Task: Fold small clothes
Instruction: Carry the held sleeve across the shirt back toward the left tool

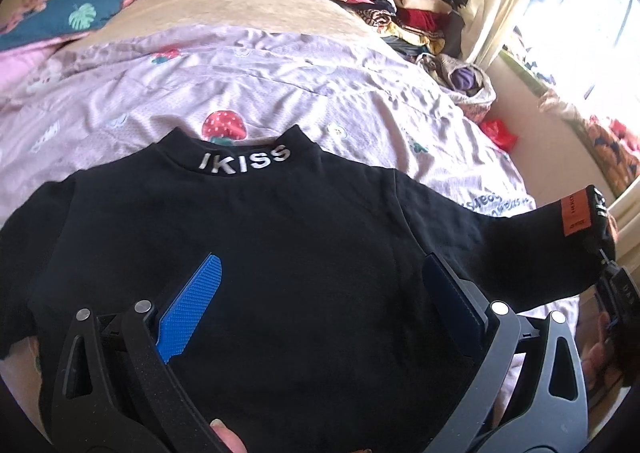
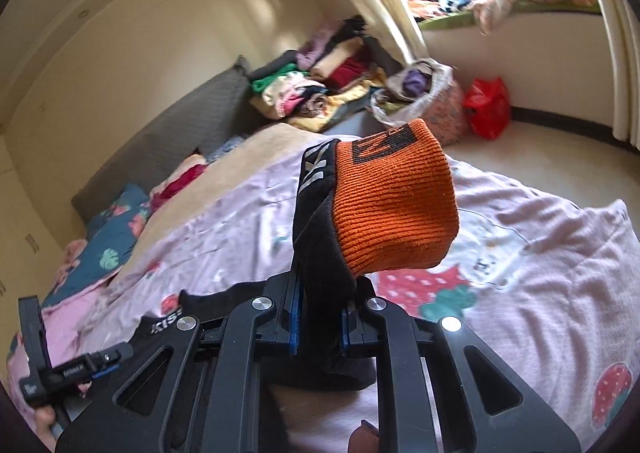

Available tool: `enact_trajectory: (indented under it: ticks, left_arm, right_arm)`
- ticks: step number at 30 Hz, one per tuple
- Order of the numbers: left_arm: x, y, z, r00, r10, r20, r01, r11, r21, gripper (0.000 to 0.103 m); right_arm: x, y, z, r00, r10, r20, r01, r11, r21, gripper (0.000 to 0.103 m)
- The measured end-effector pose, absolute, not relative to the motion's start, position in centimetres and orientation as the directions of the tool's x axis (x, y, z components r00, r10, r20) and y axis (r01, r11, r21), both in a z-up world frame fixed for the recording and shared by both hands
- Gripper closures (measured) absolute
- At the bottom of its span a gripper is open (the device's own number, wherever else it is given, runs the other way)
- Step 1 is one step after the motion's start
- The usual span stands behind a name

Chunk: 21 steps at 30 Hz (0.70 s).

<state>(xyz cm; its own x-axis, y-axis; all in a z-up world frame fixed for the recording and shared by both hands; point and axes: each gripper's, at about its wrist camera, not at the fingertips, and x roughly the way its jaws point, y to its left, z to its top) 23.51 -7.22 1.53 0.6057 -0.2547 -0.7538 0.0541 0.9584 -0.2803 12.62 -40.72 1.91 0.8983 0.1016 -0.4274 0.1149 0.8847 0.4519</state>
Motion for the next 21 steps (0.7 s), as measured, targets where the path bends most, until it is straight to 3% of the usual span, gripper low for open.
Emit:
enact_trajectory:
  ticks: [21]
  left_arm:
    - [21.7,0.3,3.2,0.630,-0.368,-0.684,0.040,0.894,-0.445,0.009]
  right_arm:
    - [13.4,-28.1,6.9,0.885,0.215,-0.412,-0.071,0.939,0.337,0.090]
